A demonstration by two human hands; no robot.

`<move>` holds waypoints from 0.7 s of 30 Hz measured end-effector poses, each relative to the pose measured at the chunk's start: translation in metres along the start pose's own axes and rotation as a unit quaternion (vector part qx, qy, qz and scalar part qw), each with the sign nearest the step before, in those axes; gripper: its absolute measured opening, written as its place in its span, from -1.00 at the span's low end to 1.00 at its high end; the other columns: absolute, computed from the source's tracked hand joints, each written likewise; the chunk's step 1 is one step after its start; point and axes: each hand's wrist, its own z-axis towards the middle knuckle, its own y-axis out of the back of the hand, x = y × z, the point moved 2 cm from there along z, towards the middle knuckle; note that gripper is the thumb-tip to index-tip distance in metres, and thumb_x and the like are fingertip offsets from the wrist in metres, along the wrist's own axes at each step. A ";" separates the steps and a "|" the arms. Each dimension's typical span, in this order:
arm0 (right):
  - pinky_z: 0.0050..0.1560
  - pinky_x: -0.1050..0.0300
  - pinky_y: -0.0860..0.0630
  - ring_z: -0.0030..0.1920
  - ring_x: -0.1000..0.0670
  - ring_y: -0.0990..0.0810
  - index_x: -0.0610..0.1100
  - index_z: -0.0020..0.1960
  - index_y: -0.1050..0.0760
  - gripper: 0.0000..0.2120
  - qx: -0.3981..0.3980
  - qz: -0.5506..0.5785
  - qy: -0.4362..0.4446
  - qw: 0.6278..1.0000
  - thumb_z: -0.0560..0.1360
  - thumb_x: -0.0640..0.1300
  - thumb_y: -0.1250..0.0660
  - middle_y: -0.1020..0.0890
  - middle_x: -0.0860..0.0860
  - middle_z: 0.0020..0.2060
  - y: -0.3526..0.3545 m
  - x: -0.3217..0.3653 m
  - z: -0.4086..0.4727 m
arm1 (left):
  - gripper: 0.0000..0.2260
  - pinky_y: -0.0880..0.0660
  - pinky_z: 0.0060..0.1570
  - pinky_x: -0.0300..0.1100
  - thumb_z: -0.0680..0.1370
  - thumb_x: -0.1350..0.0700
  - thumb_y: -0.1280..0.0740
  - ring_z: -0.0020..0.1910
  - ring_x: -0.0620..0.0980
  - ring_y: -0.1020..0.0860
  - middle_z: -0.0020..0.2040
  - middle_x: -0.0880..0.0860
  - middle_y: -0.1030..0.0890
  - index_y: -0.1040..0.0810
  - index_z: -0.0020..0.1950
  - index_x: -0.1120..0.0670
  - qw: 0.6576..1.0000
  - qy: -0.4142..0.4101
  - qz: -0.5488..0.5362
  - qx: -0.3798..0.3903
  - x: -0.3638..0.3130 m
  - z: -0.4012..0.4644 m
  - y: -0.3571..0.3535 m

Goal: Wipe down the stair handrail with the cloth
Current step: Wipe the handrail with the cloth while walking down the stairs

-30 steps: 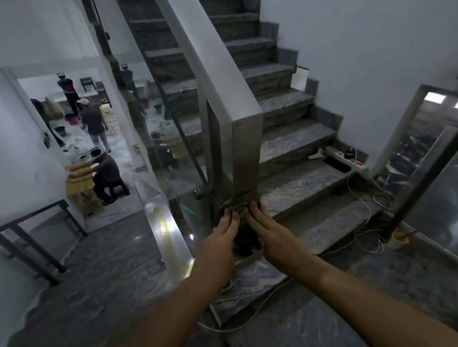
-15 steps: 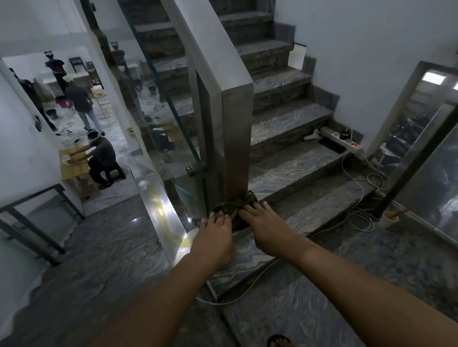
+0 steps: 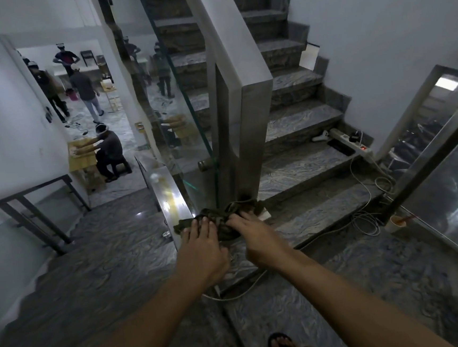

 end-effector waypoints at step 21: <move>0.13 -0.16 -0.52 0.12 -0.20 -0.55 -0.14 0.18 -0.57 -0.58 -0.064 -0.055 0.026 0.996 0.33 -0.29 -0.28 -0.64 -0.10 0.17 0.006 0.005 -0.006 | -0.57 -0.24 0.41 0.11 0.55 0.04 -0.15 0.42 0.30 -0.25 0.44 0.33 -0.29 -0.40 0.36 0.22 0.998 0.070 -0.001 0.003 0.032 -0.004 0.017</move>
